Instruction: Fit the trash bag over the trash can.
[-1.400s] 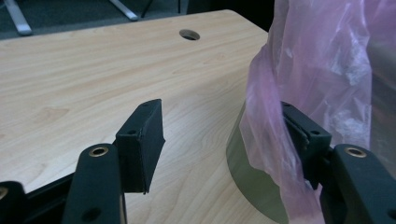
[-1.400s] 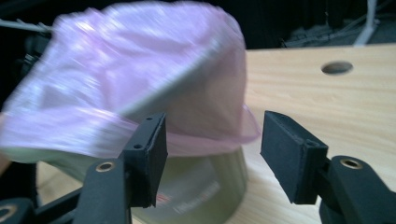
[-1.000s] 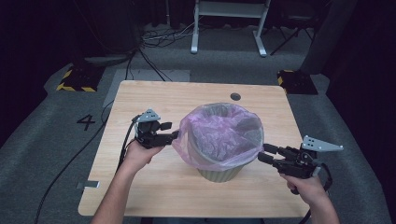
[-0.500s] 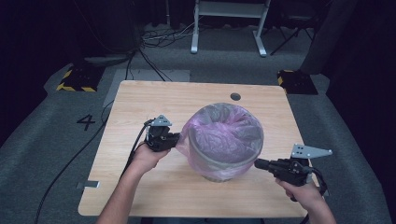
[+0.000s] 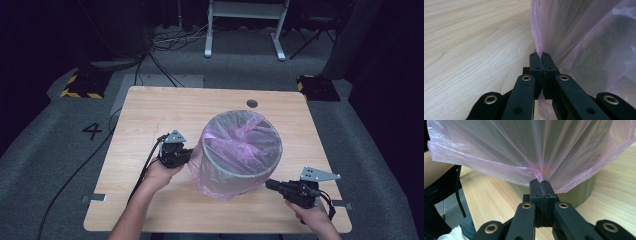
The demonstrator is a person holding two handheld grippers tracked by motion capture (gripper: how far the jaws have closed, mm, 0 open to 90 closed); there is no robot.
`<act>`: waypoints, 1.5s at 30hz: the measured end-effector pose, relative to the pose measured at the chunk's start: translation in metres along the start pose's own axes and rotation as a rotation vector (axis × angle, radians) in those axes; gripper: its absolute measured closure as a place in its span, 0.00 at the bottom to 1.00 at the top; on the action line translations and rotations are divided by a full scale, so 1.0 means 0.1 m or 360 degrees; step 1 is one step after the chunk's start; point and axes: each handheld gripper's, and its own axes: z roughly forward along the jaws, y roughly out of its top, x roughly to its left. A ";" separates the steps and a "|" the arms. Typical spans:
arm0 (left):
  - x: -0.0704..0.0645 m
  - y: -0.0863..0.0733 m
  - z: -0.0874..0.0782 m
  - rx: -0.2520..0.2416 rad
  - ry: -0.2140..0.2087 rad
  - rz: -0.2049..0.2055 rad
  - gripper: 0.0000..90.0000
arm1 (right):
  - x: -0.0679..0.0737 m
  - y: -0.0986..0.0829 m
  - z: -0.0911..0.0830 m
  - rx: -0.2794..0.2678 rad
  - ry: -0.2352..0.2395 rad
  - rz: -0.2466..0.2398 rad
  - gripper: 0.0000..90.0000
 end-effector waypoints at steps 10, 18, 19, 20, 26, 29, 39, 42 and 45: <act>0.02 -0.02 -0.06 -0.0023 0.0037 0.0010 0.97 | 0.01 0.02 -0.07 -0.0022 -0.0056 0.0014 1.00; 0.05 -0.02 -0.09 -0.0070 0.0000 -0.0068 0.69 | 0.03 0.01 -0.09 -0.0056 -0.0052 0.0020 0.96; 0.06 -0.01 -0.11 -0.0073 0.0021 -0.0098 0.61 | 0.03 0.02 -0.10 -0.0066 -0.0051 0.0020 0.91; 0.08 0.00 -0.13 -0.0088 0.0036 -0.0116 0.52 | 0.03 0.03 -0.12 -0.0075 -0.0050 0.0023 0.88; 0.19 -0.03 -0.48 -0.0283 0.0079 -0.0187 0.34 | 0.06 0.06 -0.28 -0.0141 -0.0062 0.0043 0.72; 0.16 -0.04 -0.67 -0.0366 0.0030 -0.0155 0.32 | 0.08 0.09 -0.38 -0.0173 -0.0066 0.0041 0.58; -0.48 0.04 -0.66 -0.0333 -0.0159 0.0112 0.18 | 0.02 0.30 -0.38 -0.0251 -0.0100 0.0073 0.32; -0.59 0.07 -0.59 -0.0313 -0.0149 0.0120 0.17 | 0.01 0.36 -0.31 -0.0253 -0.0122 0.0077 0.29; -0.64 0.08 -0.55 -0.0317 -0.0171 0.0115 0.17 | 0.01 0.41 -0.25 -0.0258 -0.0133 0.0077 0.27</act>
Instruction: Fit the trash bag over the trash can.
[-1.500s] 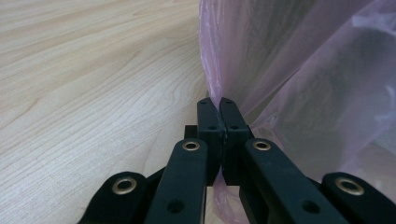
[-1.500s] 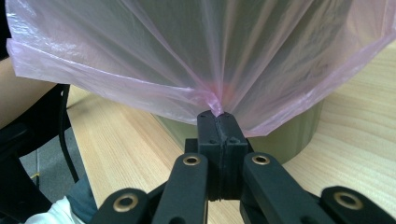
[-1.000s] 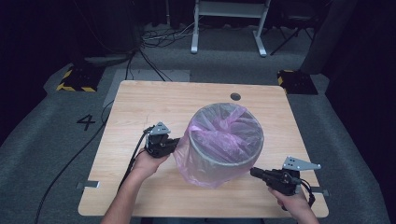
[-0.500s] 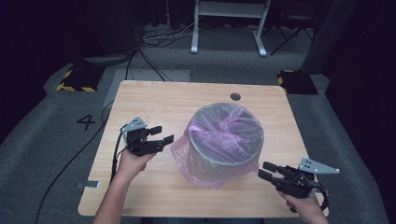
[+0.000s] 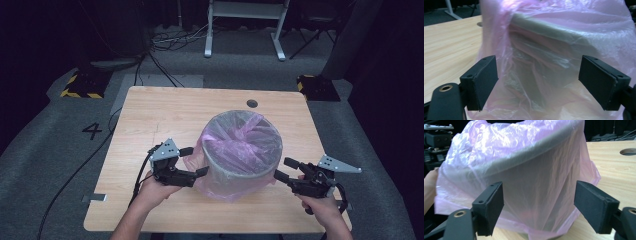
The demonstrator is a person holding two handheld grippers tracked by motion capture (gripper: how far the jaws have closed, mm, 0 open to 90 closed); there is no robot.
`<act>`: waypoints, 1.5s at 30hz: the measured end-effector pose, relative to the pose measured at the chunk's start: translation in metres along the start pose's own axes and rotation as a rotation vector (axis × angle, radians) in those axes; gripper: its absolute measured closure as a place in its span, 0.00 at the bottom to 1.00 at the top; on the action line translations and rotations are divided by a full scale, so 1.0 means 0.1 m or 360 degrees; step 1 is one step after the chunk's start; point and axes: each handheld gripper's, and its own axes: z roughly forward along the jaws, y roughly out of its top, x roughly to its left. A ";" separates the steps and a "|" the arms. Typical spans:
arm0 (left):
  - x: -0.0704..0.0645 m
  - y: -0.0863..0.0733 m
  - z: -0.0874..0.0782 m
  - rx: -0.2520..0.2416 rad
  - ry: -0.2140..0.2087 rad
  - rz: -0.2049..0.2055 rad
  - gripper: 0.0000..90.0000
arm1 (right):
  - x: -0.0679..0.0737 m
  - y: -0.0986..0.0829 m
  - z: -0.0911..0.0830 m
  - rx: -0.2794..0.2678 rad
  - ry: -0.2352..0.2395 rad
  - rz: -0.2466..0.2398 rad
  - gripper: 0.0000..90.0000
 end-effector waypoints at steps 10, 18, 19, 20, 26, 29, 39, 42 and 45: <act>-0.09 -0.05 0.16 0.0030 -0.0043 0.0080 0.76 | 0.06 0.00 0.10 0.0051 0.0065 -0.0129 0.84; -0.11 -0.15 0.21 0.0129 0.0069 0.0191 1.00 | 0.06 -0.06 0.11 0.0073 0.0032 -0.0122 1.00; -0.10 -0.16 0.21 0.0139 0.0071 0.0190 1.00 | 0.06 -0.07 0.11 0.0078 0.0036 -0.0115 1.00; -0.10 -0.17 0.22 0.0160 0.0086 0.0200 1.00 | 0.06 -0.08 0.11 0.0079 0.0039 -0.0108 1.00; 0.01 -0.31 0.28 0.0284 0.0105 0.0133 1.00 | 0.01 -0.21 0.16 0.0165 -0.0007 -0.0108 1.00; 0.06 -0.39 0.32 0.0319 0.0121 0.0112 1.00 | -0.03 -0.29 0.20 0.0181 -0.0018 -0.0078 1.00; 0.06 -0.36 0.28 0.0284 0.0136 0.0131 1.00 | -0.06 -0.15 0.02 -0.0014 -0.0025 -0.0110 0.29; 0.05 -0.36 0.30 0.0280 0.0133 0.0123 1.00 | -0.08 -0.09 0.04 -0.0032 -0.0052 -0.0136 0.28; 0.04 -0.36 0.32 0.0287 0.0129 0.0134 1.00 | -0.10 -0.05 0.09 -0.0024 -0.0085 -0.0152 0.42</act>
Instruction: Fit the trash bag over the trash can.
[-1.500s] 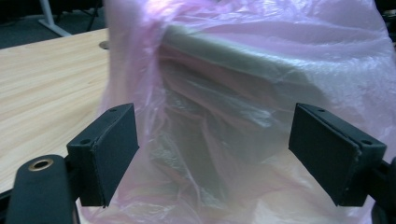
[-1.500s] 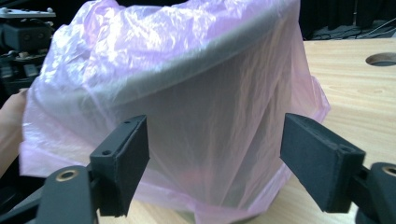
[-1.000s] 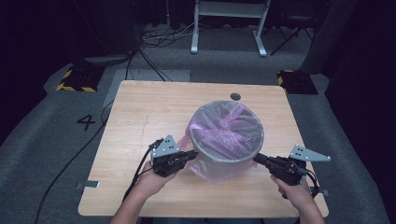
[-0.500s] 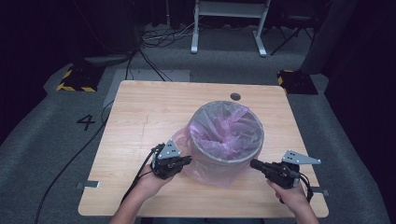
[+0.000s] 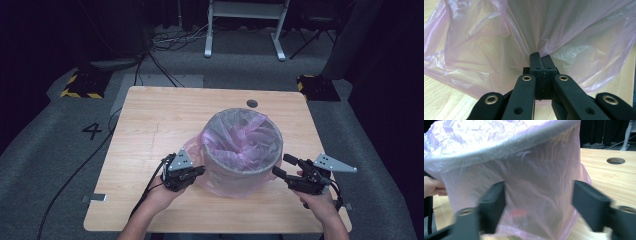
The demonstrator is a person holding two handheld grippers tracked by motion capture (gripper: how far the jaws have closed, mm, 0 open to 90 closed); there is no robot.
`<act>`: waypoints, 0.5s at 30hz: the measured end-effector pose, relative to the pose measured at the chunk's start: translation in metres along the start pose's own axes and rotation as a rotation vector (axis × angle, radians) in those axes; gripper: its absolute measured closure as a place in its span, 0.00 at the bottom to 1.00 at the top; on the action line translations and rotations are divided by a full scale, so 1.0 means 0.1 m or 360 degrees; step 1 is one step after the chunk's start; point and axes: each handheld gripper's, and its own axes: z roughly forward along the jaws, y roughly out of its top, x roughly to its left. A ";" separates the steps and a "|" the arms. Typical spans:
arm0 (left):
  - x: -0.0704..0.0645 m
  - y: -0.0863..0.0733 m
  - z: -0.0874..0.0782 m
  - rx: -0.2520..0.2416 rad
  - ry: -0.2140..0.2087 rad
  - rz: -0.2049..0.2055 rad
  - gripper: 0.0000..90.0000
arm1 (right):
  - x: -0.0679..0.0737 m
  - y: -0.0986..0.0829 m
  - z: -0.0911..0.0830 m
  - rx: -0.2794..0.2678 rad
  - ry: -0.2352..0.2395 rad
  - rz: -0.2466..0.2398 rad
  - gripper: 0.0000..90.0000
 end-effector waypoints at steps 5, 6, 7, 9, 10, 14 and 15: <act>0.01 -0.02 0.04 0.0018 0.0005 0.0014 1.00 | 0.06 0.00 0.03 0.0041 0.0077 -0.0042 1.00; 0.01 -0.02 0.05 0.0034 0.0011 0.0012 1.00 | 0.05 -0.02 0.04 0.0058 0.0082 -0.0024 1.00; 0.02 -0.03 0.06 0.0048 0.0015 0.0010 1.00 | 0.04 -0.04 0.05 0.0080 0.0080 -0.0015 1.00; 0.04 -0.06 0.07 0.0088 0.0028 -0.0003 1.00 | 0.03 -0.10 0.07 0.0139 0.0071 0.0009 1.00; 0.05 -0.08 0.08 0.0102 0.0029 -0.0015 1.00 | 0.02 -0.13 0.08 0.0158 0.0069 0.0013 1.00; 0.12 -0.16 0.14 0.0181 0.0056 -0.0044 1.00 | -0.03 -0.25 0.12 0.0204 0.0055 0.0064 1.00; 0.14 -0.19 0.16 0.0205 0.0066 -0.0040 1.00 | -0.04 -0.28 0.13 0.0218 0.0048 0.0071 1.00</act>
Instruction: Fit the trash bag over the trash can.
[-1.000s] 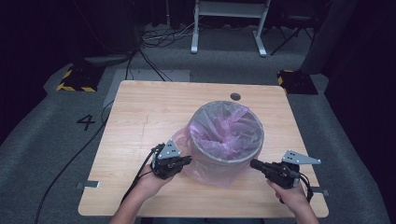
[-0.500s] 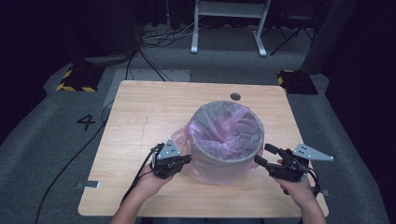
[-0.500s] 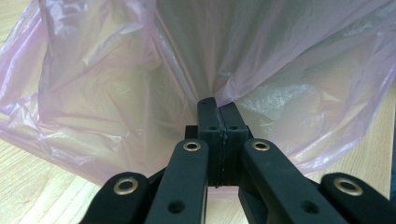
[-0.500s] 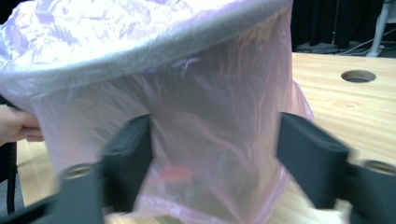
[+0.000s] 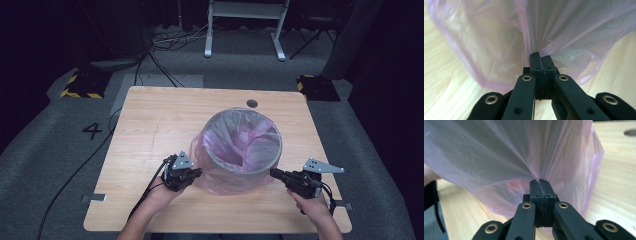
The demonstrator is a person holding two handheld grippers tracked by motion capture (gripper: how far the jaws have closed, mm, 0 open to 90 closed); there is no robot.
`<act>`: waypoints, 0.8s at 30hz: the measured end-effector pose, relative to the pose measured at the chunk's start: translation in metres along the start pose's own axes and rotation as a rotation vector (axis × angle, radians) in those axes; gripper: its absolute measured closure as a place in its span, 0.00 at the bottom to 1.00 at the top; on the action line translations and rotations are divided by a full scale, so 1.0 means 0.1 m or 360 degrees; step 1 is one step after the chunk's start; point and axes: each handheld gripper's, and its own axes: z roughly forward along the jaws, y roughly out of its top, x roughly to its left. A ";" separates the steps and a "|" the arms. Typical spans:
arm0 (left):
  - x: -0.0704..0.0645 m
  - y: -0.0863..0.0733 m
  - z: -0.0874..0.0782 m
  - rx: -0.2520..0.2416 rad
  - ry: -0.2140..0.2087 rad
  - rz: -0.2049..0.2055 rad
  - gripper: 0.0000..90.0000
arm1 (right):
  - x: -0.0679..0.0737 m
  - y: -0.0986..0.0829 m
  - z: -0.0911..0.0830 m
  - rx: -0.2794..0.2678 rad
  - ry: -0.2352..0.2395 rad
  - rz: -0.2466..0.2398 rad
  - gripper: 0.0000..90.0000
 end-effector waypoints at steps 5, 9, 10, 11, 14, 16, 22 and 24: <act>0.09 -0.11 0.12 0.0076 0.0023 -0.0052 1.00 | -0.08 -0.13 0.08 0.0064 -0.0006 0.0067 1.00; 0.12 -0.16 0.20 0.0111 0.0039 -0.0082 1.00 | -0.11 -0.19 0.11 0.0109 -0.0041 0.0083 1.00; 0.12 -0.17 0.19 0.0105 0.0035 -0.0091 1.00 | -0.12 -0.20 0.11 0.0110 -0.0042 0.0082 1.00; 0.12 -0.17 0.19 0.0102 0.0035 -0.0086 1.00 | -0.12 -0.21 0.11 0.0109 -0.0041 0.0089 1.00; 0.14 -0.17 0.15 0.0087 0.0040 -0.0071 1.00 | -0.13 -0.22 0.11 0.0118 -0.0041 0.0086 0.87; 0.18 -0.17 0.09 0.0057 -0.0002 -0.0094 0.86 | -0.12 -0.21 0.08 0.0082 0.0000 0.0099 0.71; 0.31 -0.11 -0.21 -0.0128 -0.0032 -0.0145 0.63 | -0.08 -0.06 -0.12 -0.0092 0.0026 0.0047 0.39; 0.38 -0.06 -0.30 -0.0192 0.0012 -0.0176 0.59 | -0.08 0.00 -0.16 -0.0127 0.0012 0.0015 0.36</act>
